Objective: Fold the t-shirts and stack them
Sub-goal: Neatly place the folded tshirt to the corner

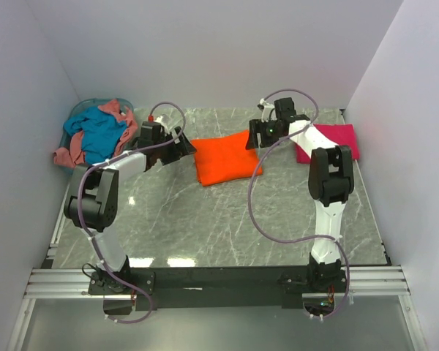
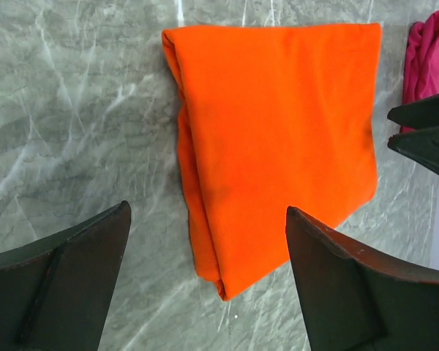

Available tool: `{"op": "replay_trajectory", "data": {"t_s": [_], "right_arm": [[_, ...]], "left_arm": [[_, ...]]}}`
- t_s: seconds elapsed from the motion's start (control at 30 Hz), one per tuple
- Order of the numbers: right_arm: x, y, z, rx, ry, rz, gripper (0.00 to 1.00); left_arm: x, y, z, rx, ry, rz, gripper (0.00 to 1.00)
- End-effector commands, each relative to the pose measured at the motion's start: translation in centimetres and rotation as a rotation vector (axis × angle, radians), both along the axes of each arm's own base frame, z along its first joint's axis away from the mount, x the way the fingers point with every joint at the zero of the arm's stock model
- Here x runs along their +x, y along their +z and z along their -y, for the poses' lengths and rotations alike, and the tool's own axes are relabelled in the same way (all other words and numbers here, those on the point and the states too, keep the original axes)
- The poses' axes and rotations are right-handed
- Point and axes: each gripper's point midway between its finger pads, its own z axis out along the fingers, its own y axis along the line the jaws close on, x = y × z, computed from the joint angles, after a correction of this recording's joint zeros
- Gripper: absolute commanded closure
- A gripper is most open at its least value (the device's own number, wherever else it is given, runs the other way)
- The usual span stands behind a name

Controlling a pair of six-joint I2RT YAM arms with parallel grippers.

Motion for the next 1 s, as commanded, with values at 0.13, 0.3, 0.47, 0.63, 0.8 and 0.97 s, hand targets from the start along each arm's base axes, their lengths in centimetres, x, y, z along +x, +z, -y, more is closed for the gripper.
{"op": "replay_trajectory", "data": {"t_s": [0.13, 0.3, 0.47, 0.63, 0.8, 0.97], "right_arm": [[-1.3, -2.7, 0.1, 0.071, -0.056, -0.175, 0.22], [-0.7, -3.5, -0.4, 0.091, -0.079, -0.238, 0.22], [-0.7, -4.7, -1.6, 0.113, -0.075, -0.350, 0.22], [-1.6, -5.4, -3.4, 0.120, -0.046, -0.390, 0.24], [-2.1, -5.5, -5.6, 0.129, -0.017, -0.415, 0.28], [-2.0, -6.0, -5.7, 0.129, -0.045, -0.427, 0.31]], "left_arm": [[-2.7, 4.3, -0.3, -0.005, -0.039, 0.085, 0.09], [-5.2, 6.8, -1.2, 0.025, -0.062, 0.135, 0.08], [-8.2, 9.6, -2.3, 0.065, -0.077, 0.200, 0.07], [-10.8, 11.7, -3.1, 0.070, -0.078, 0.284, 0.07], [-13.1, 12.2, -3.6, 0.061, -0.082, 0.323, 0.06], [-14.6, 13.6, -3.4, 0.025, -0.096, 0.355, 0.06]]}}
